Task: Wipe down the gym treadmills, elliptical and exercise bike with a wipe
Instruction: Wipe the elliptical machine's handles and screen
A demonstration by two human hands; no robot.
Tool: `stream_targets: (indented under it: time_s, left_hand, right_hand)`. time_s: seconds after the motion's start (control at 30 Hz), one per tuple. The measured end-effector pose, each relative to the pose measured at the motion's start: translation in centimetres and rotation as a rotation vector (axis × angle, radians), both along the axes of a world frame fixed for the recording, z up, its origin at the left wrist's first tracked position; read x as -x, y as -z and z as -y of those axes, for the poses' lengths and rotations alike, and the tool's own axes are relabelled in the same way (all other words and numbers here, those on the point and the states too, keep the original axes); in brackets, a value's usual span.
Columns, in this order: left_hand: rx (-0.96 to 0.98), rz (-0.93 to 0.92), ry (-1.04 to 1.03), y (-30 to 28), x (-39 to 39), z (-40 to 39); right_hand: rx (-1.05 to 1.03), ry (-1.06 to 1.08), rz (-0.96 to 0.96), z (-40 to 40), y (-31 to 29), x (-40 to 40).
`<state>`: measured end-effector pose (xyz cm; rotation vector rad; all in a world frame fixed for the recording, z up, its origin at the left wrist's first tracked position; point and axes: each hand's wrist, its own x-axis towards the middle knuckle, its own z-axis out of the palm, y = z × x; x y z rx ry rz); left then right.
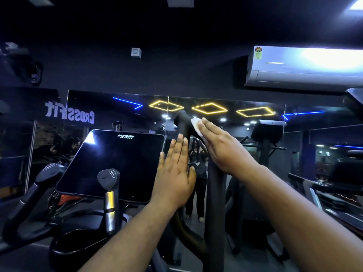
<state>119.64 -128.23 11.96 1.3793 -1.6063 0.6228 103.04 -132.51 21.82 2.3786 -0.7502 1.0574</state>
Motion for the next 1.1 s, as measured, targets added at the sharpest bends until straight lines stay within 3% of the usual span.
stream_targets:
  time_s: [0.23, 0.5, 0.7, 0.97, 1.1]
  left_hand:
    - [-0.019, -0.019, 0.003, -0.1, -0.1, -0.1]
    - [-0.019, 0.0, 0.014, 0.1, 0.0, 0.1]
    - [0.004, -0.014, 0.025, 0.0, -0.3, 0.1]
    - [-0.016, 0.027, -0.048, 0.2, -0.1, 0.1]
    - [-0.016, 0.021, -0.05, 0.1, 0.0, 0.0]
  right_hand:
    - [-0.005, 0.034, -0.171, 0.2, -3.8, -3.4]
    - [-0.028, -0.002, -0.002, -0.7, 1.9, 2.2]
    - [-0.061, 0.069, -0.011, -1.1, -0.4, -1.4]
    - [-0.022, 0.158, 0.094, -3.0, 6.9, 0.2]
    - [0.011, 0.224, 0.066, -2.4, 5.2, -0.9]
